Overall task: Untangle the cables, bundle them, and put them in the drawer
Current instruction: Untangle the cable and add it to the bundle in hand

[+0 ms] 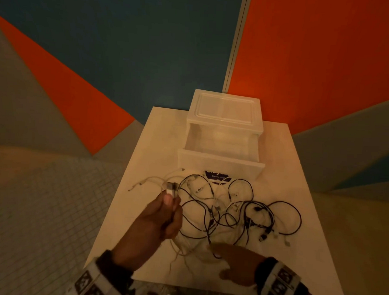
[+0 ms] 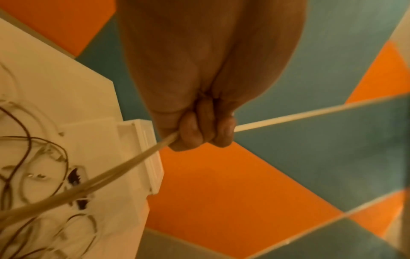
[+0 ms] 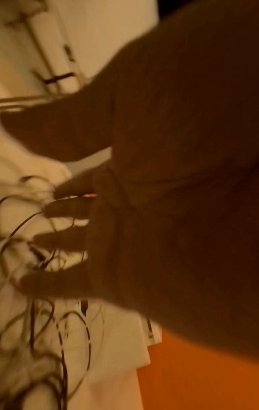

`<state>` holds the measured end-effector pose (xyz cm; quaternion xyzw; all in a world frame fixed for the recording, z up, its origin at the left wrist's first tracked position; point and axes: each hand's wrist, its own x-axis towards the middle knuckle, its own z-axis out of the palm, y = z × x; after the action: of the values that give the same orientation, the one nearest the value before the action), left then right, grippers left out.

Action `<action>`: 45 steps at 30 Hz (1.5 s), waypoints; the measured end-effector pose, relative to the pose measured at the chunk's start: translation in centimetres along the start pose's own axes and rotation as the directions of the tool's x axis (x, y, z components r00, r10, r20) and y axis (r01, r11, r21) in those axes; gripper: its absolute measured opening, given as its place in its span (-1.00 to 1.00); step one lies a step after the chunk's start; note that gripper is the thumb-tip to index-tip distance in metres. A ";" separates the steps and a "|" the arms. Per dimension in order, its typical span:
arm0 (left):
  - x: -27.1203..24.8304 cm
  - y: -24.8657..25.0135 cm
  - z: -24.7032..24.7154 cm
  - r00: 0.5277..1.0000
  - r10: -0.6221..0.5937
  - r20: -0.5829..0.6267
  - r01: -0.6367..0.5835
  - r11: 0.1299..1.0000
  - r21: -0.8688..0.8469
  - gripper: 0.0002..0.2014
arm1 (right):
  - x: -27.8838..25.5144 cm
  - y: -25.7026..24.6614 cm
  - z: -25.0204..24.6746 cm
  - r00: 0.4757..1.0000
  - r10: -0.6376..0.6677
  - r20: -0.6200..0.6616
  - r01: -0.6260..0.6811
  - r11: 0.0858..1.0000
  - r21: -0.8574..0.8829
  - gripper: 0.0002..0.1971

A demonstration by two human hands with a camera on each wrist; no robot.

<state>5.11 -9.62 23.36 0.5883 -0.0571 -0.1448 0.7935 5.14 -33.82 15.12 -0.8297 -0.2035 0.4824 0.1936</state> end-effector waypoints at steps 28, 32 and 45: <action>1.1 -4.7 1.3 0.976 -0.116 -0.183 0.094 0.988 -0.126 -0.67 | 0.7 15.1 1.1 0.420 0.607 -0.675 -0.340 0.795 0.503 -0.84; 0.9 -4.6 1.2 0.961 -0.164 -0.225 0.139 0.983 -0.124 -0.71 | 0.9 20.5 1.3 0.307 0.771 -0.557 -0.579 0.616 0.533 -0.63; 1.5 -5.0 0.4 0.949 -0.206 -0.239 0.157 0.966 -0.207 -0.36 | 3.2 21.6 -0.8 0.373 0.775 -0.509 -0.603 0.620 0.502 -0.73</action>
<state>5.61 -11.79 18.64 0.5285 0.1152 -0.1443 0.8286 10.50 -50.43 1.98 -0.9221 0.3093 0.1938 0.1282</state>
